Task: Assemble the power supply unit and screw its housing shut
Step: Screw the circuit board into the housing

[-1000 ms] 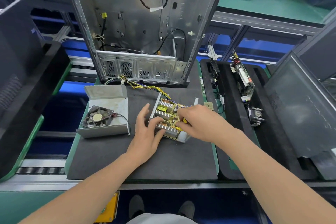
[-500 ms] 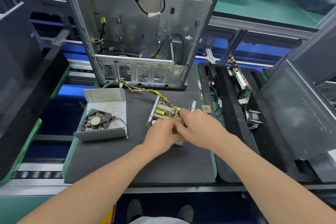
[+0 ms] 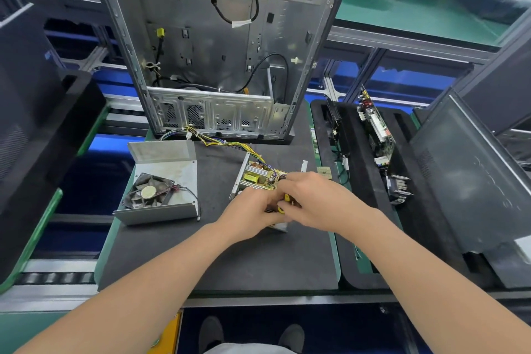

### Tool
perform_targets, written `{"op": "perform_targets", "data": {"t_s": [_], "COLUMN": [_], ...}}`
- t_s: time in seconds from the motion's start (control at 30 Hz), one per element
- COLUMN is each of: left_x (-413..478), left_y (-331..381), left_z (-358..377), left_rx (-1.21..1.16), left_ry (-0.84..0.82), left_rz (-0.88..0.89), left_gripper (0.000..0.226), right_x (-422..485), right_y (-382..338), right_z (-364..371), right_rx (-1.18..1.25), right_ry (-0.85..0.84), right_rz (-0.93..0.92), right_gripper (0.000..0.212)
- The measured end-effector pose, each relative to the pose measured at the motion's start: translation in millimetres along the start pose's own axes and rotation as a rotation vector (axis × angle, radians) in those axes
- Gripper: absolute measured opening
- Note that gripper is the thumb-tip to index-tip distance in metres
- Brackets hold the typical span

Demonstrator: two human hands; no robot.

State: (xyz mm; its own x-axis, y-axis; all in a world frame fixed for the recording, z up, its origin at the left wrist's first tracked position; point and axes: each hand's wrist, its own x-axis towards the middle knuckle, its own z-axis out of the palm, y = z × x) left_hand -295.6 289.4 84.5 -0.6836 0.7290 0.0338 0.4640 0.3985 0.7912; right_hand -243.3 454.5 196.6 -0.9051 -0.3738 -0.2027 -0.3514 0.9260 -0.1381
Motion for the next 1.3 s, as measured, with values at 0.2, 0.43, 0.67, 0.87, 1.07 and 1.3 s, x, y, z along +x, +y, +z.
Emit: {"op": "perform_targets", "data": {"t_s": [0.2,0.43,0.67,0.87,1.07,1.3], "left_x": [0.1,1.3,2.9,0.2,-1.2,-0.6], "left_y": [-1.4,-0.6,-2.2,-3.5,-2.9,-0.8], "left_z": [0.9,1.3,-0.9,-3.1,-2.7,-2.4], "left_rx": [-0.018,0.002,0.056,0.003,-0.035,-0.051], "left_ry": [-0.008,-0.001,-0.01,-0.039,-0.036,-0.047], "left_rz": [-0.043,-0.056,-0.016,0.018,-0.009,-0.037], "left_gripper": [0.013,0.011,0.021,0.012,0.01,0.01], "right_x": [9.0,11.7,-5.6,-0.8,7.4,13.7], "right_y": [-6.8,-10.3,5.5,8.2,-2.0,-8.4], "right_z": [12.4,19.7,-4.2,-0.1,17.6,27.8], "right_rx": [-0.018,-0.037,-0.096,-0.058,-0.001,0.032], "right_ry": [0.053,0.089,-0.026,-0.023,0.084,0.105], "right_rz": [0.22,0.344,-0.208,-0.112,0.212,0.462], "right_gripper": [0.023,0.019,0.016,0.013,0.026,0.027]}}
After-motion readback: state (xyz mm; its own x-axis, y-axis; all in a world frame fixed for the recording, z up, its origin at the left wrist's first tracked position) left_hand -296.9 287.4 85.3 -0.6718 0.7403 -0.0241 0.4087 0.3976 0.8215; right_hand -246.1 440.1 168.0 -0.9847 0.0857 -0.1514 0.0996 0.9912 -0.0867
